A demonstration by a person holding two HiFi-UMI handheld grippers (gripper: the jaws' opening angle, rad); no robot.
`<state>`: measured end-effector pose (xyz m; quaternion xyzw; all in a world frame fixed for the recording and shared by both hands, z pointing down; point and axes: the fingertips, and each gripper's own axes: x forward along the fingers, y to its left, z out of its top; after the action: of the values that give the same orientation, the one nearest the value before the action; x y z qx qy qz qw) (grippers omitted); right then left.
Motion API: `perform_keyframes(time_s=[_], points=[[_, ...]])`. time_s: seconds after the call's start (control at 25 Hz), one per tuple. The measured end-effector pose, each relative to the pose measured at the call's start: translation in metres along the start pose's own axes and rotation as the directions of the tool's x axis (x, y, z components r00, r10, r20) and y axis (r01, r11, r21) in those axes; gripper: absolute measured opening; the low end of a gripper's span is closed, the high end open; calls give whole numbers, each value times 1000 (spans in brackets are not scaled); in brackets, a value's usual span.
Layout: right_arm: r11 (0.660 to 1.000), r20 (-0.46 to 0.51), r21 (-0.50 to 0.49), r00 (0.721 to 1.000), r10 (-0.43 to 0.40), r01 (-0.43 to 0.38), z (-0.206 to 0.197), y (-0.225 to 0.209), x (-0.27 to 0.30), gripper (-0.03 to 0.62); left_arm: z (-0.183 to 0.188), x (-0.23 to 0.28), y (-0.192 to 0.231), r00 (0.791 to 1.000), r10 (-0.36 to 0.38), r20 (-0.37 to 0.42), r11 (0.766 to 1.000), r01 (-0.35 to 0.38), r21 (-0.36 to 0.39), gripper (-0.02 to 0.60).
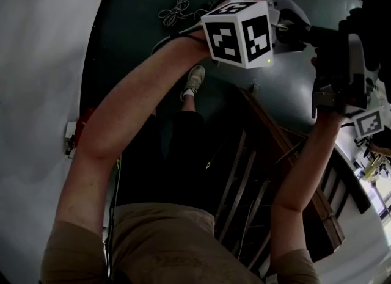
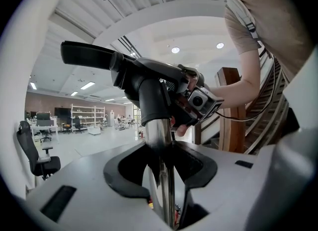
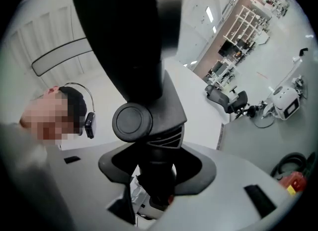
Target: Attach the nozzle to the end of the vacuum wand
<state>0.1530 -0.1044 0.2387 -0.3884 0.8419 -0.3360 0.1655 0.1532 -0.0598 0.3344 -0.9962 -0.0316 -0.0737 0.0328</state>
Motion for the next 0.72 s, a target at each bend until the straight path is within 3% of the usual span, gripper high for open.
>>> perform_keyframes(time_s=[0.12,0.24,0.44,0.6,0.72], points=[[992,-38,-38,992,120,-121,-5,9,-4,196,0,1,-4,1000,-15,6,1000,16,-17,156],[968,-93,-35,965,245,-249,-7,17,-9,196,2,3,-10,999,-44,22,998,45,-34,153],[928,-157,-28,918,364,-372,-11,28,-19,196,6,7,-25,990,-131,52,989,134,-63,149],[916,-180,-51,906,384,-398,-14,35,-31,195,8,15,-41,976,-201,85,974,209,-92,146],[940,-132,-77,938,321,-333,-14,31,-31,195,9,16,-34,983,-169,69,982,174,-74,143]])
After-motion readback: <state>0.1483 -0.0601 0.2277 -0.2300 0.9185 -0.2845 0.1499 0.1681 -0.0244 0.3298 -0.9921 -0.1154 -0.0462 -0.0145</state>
